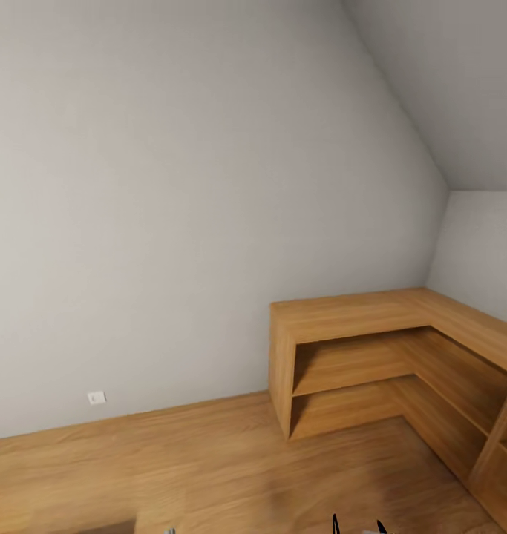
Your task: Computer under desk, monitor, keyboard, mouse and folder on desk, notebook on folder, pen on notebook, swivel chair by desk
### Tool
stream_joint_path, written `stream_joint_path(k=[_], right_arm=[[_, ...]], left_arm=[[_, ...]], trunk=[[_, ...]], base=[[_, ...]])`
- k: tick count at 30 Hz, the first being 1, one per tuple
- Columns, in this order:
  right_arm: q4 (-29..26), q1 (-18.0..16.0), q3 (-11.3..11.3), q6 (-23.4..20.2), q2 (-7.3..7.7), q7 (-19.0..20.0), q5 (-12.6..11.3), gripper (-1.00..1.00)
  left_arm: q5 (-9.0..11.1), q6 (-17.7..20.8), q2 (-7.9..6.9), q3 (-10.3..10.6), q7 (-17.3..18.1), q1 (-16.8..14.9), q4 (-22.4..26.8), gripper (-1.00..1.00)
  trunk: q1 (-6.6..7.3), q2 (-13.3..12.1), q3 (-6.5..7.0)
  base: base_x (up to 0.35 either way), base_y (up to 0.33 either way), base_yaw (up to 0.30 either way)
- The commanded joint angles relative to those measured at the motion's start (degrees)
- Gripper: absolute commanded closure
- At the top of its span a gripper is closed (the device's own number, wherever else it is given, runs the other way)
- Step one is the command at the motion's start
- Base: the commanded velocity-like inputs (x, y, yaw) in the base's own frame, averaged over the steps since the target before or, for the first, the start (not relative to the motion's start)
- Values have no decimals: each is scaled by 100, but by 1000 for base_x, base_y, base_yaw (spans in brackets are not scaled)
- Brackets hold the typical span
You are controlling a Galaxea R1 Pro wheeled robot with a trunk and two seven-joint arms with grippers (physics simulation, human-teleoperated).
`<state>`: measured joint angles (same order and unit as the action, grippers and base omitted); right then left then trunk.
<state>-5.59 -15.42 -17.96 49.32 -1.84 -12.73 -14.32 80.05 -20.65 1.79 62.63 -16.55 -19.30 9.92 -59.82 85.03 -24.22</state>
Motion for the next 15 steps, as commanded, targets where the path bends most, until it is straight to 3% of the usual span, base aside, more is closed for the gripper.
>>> stream_joint_path(k=[1,7,15], right_arm=[[5,-5,-50,16,-1,-19,-44,-100],[5,-5,-50,16,-1,-19,-44,-100],[5,-9,-50,16,-1,-19,-44,-100]], left_arm=[[28,-18,-3,50,-41,-4,10,-100],[30,-21,-3,50,-41,-4,10,-100],[29,-25,-3,55,-41,-4,10,-100]], trunk=[[0,3,1],[0,3,44],[0,3,102]], base=[[58,145,-187],[101,219,-189],[20,39,-193]])
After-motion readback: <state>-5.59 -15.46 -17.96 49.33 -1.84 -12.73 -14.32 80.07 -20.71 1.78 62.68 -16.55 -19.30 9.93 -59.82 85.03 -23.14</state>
